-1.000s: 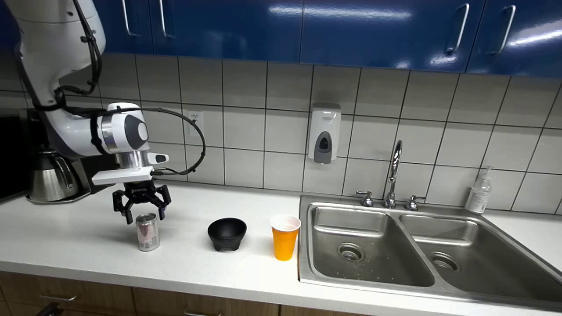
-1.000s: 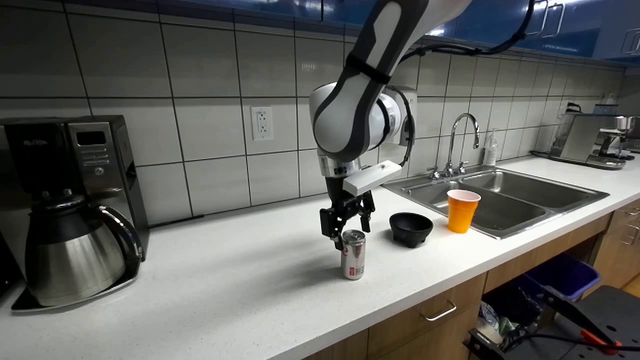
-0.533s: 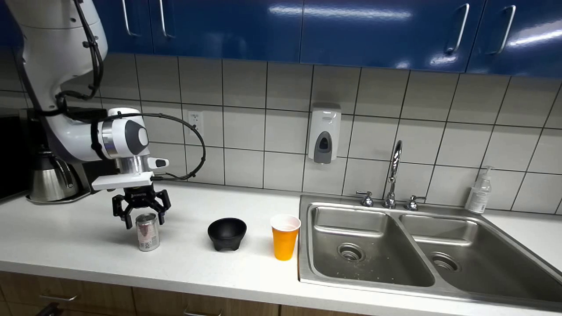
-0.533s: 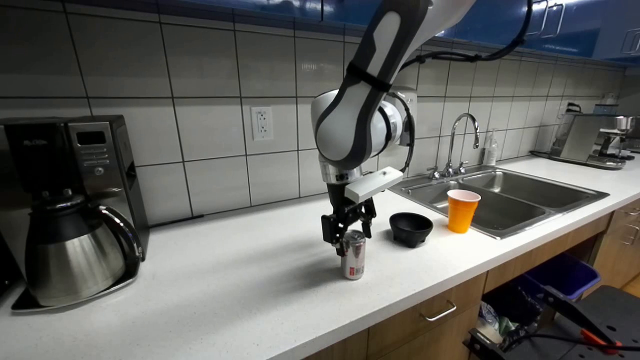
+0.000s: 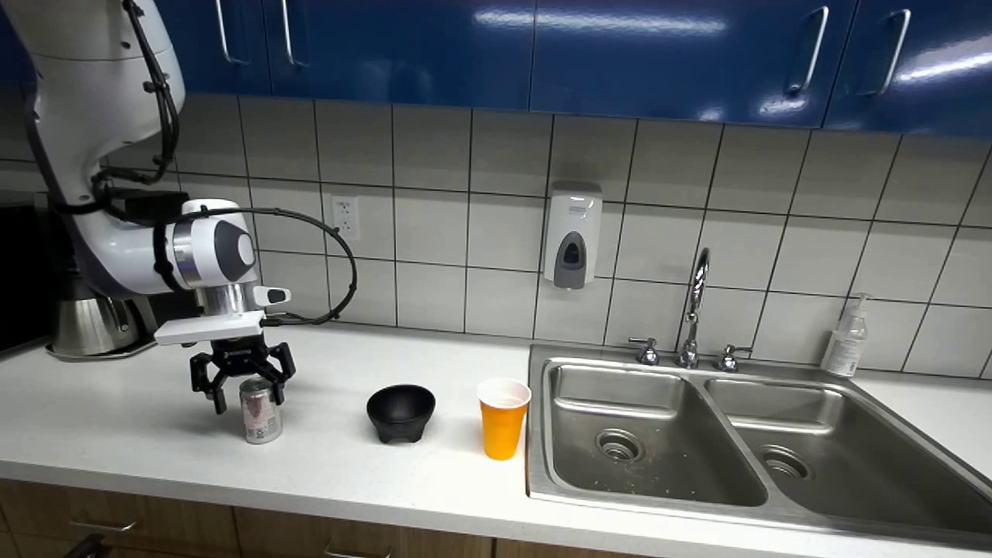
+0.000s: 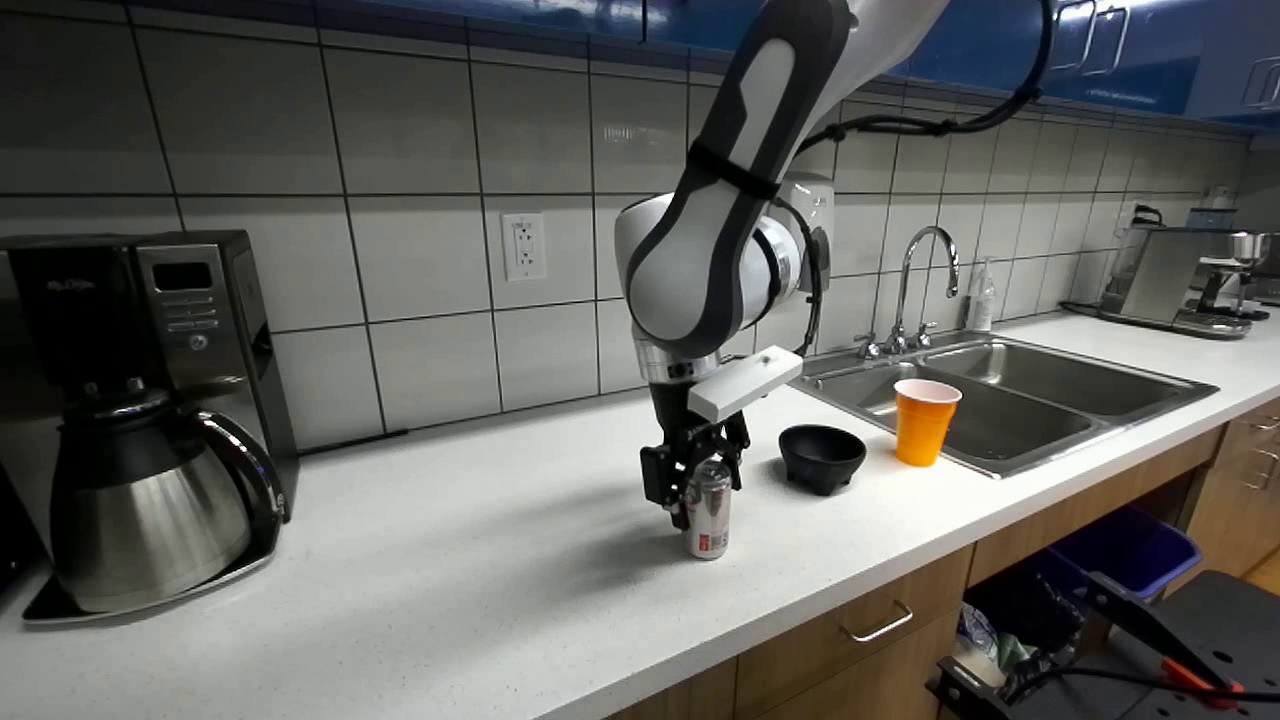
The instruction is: Put the silver can inside the black bowl
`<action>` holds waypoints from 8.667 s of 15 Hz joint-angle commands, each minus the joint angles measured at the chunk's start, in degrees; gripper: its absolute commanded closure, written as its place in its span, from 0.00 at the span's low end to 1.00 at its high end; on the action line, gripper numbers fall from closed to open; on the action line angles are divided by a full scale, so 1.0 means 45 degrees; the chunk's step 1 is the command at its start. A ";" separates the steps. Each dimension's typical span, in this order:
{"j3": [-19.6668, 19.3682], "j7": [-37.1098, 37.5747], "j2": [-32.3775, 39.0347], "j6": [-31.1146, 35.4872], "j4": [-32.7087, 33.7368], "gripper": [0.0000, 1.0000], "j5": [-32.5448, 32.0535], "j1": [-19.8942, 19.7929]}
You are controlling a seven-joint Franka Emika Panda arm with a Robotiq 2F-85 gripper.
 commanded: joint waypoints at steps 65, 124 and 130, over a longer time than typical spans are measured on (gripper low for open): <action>-0.2810 0.1583 0.1059 -0.2546 0.3229 0.59 -0.1180 -0.2104; -0.2489 0.1611 -0.5559 -0.3625 -0.2165 0.00 -0.1378 -0.2064; -0.1761 0.1479 -0.6708 -0.4689 -0.2836 0.00 -0.1286 -0.2460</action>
